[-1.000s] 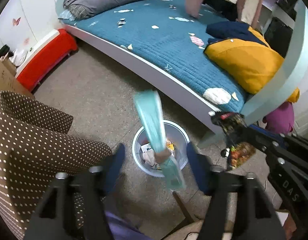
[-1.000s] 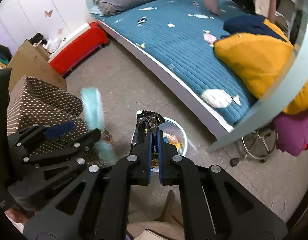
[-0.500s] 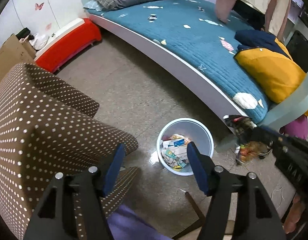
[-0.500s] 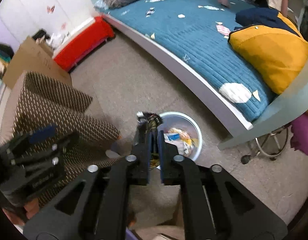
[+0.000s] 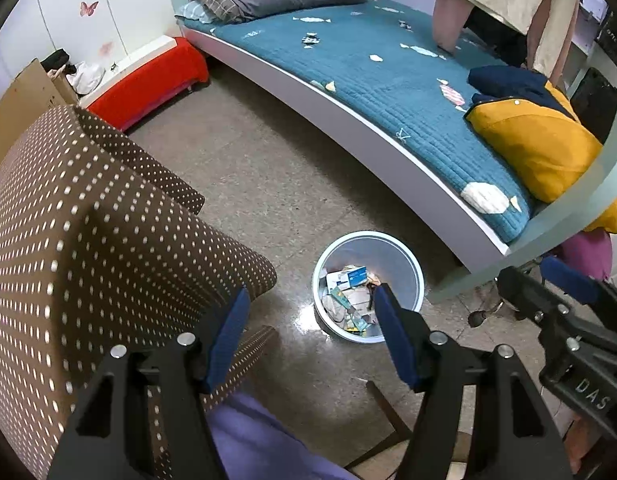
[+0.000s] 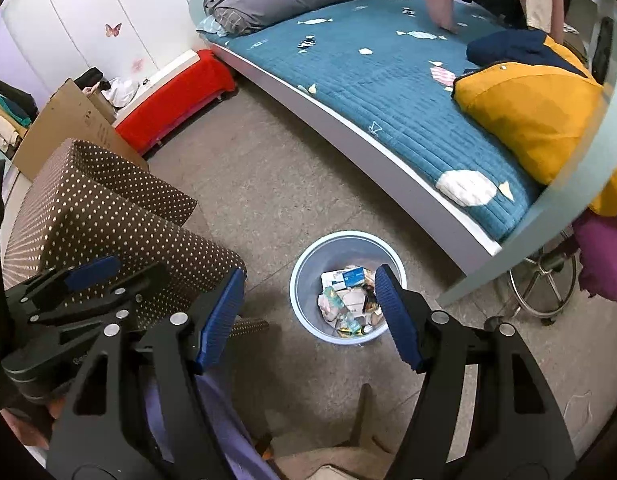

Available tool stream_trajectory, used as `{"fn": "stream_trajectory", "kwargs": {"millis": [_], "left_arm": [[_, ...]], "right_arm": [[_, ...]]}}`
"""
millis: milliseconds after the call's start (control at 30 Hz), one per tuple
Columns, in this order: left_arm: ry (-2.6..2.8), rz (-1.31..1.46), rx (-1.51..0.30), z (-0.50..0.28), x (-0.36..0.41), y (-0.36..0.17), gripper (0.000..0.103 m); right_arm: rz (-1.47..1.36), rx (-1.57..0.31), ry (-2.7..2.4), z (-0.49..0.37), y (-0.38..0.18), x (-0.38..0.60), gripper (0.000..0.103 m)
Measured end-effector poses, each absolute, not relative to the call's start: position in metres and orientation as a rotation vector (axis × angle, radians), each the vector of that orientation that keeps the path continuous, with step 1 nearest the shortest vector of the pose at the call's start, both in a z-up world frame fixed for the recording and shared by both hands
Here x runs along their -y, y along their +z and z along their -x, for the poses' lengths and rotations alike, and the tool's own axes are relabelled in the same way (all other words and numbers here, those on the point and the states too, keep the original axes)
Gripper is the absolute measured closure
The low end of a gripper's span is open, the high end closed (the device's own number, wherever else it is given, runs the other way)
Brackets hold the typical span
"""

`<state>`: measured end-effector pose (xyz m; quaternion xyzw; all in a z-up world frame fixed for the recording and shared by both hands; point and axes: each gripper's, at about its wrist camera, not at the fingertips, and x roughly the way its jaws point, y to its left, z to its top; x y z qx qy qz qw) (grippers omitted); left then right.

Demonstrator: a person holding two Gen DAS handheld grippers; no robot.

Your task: Collect trash

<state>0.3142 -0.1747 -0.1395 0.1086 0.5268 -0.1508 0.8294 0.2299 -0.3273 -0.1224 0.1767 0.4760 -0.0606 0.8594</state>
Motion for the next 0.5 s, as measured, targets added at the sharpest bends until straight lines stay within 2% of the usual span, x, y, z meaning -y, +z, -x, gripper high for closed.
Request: {"fn": "stream_trajectory", "kwargs": {"millis": [500], "left_arm": [[-0.300, -0.166, -0.984, -0.226, 0.143, -0.114, 0.039]], "right_arm": [[-0.275, -0.860, -0.092, -0.154, -0.093, 0.296, 0.036]]}}
